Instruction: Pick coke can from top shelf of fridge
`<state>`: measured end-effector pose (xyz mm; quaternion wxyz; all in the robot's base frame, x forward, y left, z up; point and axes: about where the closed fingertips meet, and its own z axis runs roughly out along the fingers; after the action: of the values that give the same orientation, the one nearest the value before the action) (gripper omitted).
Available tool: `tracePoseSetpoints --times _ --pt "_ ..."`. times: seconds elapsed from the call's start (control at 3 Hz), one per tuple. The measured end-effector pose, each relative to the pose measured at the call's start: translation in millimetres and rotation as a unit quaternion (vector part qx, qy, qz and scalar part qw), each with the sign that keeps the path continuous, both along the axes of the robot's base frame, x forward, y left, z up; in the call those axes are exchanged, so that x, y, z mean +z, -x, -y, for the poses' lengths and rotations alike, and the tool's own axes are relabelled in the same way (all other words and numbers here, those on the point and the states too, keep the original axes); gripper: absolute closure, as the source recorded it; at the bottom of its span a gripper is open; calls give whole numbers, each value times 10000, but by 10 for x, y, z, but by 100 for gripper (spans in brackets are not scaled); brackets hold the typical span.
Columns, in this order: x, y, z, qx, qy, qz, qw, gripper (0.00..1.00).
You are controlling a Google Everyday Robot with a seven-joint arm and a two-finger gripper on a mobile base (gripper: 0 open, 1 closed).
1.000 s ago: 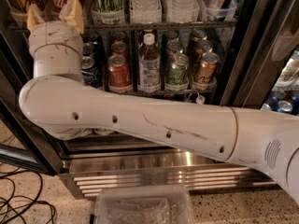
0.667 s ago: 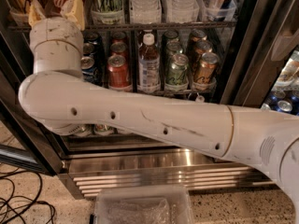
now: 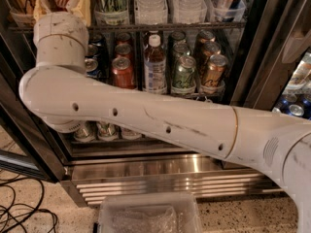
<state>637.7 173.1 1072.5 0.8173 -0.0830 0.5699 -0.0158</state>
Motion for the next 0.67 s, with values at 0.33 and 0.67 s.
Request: tracePoseSetpoints --times 0.33,0.67 --pt "-3 -123 33 -88 -5 -84 9999 37" --pt "8 -249 30 -140 18 -148 9998 38"
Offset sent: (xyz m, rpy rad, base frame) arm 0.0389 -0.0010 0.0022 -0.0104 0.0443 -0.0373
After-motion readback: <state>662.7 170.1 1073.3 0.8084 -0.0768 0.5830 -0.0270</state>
